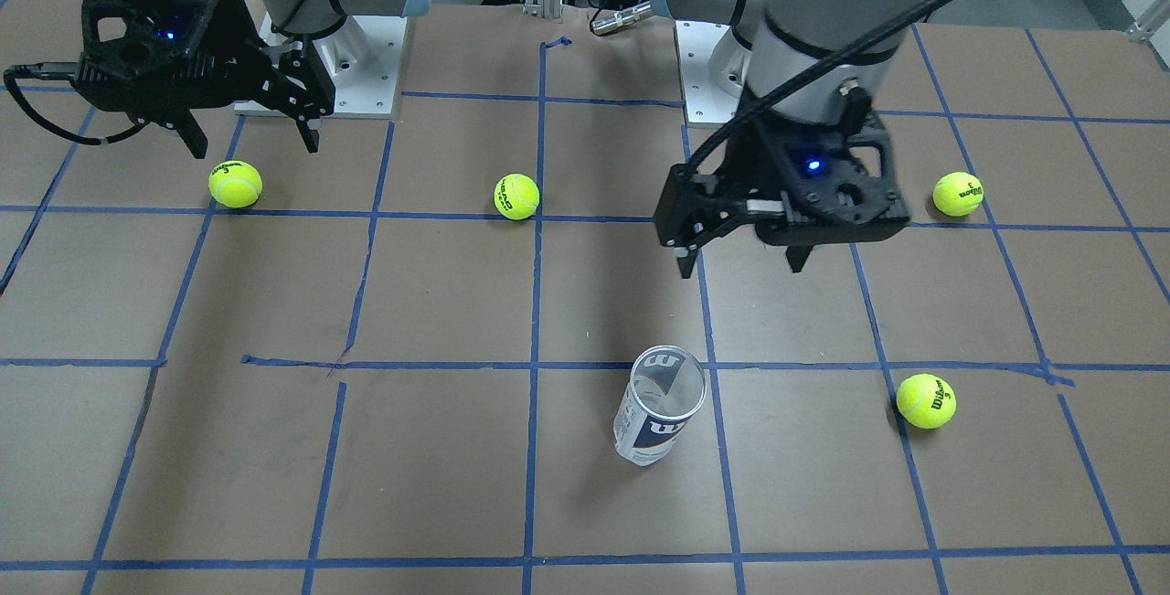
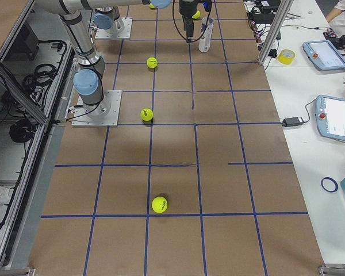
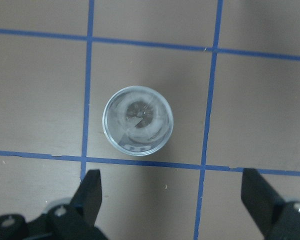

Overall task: Lift up tennis ball bucket
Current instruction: 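Open the left gripper and raise it away from the can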

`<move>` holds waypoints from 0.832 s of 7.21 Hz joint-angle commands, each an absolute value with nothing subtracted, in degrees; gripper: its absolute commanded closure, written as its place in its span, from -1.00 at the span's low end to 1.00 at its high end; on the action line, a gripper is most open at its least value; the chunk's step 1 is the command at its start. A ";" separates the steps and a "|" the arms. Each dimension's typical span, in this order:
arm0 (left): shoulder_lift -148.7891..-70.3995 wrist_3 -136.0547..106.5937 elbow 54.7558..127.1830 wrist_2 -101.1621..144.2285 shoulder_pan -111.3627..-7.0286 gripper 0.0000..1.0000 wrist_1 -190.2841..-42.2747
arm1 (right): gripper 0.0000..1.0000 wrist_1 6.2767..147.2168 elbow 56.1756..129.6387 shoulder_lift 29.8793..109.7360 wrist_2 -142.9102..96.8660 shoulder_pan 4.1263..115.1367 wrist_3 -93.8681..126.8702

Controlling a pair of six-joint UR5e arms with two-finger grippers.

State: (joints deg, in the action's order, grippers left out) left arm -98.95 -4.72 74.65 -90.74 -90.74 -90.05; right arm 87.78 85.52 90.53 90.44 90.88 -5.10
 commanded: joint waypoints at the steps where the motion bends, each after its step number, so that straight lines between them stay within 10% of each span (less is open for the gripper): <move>1: -94.50 0.52 80.22 -90.09 -85.27 -1.00 -91.93 | -1.00 87.71 85.60 90.53 90.44 90.88 -5.10; 6: -91.77 1.41 85.60 -90.70 -83.94 -1.00 -91.40 | -1.00 87.63 85.61 90.53 90.44 90.88 -5.10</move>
